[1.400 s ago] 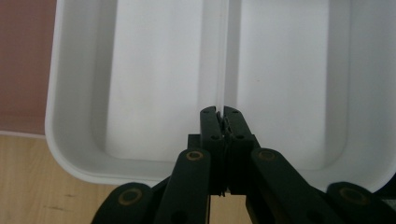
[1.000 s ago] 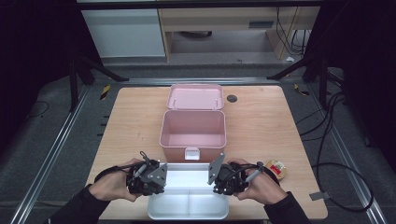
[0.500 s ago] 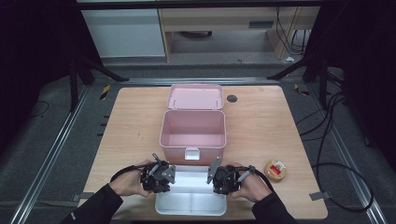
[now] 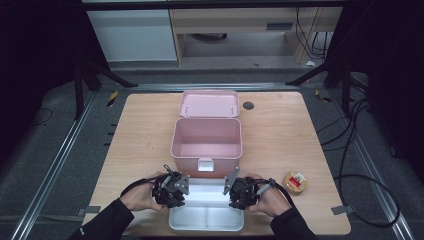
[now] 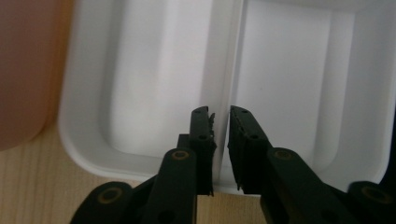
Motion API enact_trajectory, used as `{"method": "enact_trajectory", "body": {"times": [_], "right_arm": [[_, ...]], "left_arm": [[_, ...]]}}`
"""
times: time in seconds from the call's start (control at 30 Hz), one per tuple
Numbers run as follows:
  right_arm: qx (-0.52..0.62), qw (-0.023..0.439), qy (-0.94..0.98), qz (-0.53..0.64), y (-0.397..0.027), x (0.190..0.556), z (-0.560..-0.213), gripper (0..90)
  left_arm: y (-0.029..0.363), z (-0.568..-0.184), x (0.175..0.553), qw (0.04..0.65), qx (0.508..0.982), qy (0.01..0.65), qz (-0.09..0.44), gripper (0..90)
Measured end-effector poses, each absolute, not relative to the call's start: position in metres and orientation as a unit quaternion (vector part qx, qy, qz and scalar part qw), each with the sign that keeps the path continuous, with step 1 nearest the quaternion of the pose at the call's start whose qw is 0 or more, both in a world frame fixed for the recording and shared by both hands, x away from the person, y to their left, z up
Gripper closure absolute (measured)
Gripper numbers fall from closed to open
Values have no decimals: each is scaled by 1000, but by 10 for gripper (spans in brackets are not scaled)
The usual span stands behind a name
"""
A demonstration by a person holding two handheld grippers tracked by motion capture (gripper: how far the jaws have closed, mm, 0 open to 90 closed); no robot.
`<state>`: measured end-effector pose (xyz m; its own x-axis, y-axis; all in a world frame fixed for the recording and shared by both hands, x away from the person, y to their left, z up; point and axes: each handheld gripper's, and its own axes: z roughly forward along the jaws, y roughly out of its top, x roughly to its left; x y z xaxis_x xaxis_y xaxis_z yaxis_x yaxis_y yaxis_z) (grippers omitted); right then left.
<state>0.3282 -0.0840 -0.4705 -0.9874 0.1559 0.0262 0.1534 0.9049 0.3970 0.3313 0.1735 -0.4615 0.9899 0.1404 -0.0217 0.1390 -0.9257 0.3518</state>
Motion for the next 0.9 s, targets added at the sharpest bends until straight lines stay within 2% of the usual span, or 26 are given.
{"method": "enact_trajectory", "body": {"times": [0.13, 0.17, 0.2, 0.43, 0.63, 0.67, 0.9], "right_arm": [[115, 30, 963, 242, -93, 328, -457, 646], [115, 30, 963, 242, -93, 328, -457, 646], [148, 50, 953, 261, -104, 329, -449, 577], [239, 104, 923, 284, -139, 334, -434, 447], [292, 142, 897, 299, -162, 340, -426, 387], [320, 145, 884, 307, -172, 343, -425, 365], [404, 170, 846, 304, -206, 347, -433, 314]], "left_arm": [[186, -447, 334, 206, 971, 123, 15, 687], [186, -447, 334, 206, 971, 123, 15, 669], [195, -441, 335, 218, 965, 146, 27, 648], [223, -432, 343, 266, 932, 241, 49, 484], [240, -437, 353, 292, 905, 302, 73, 392], [245, -439, 356, 297, 893, 327, 83, 387], [259, -451, 365, 313, 863, 383, 105, 344]]}}
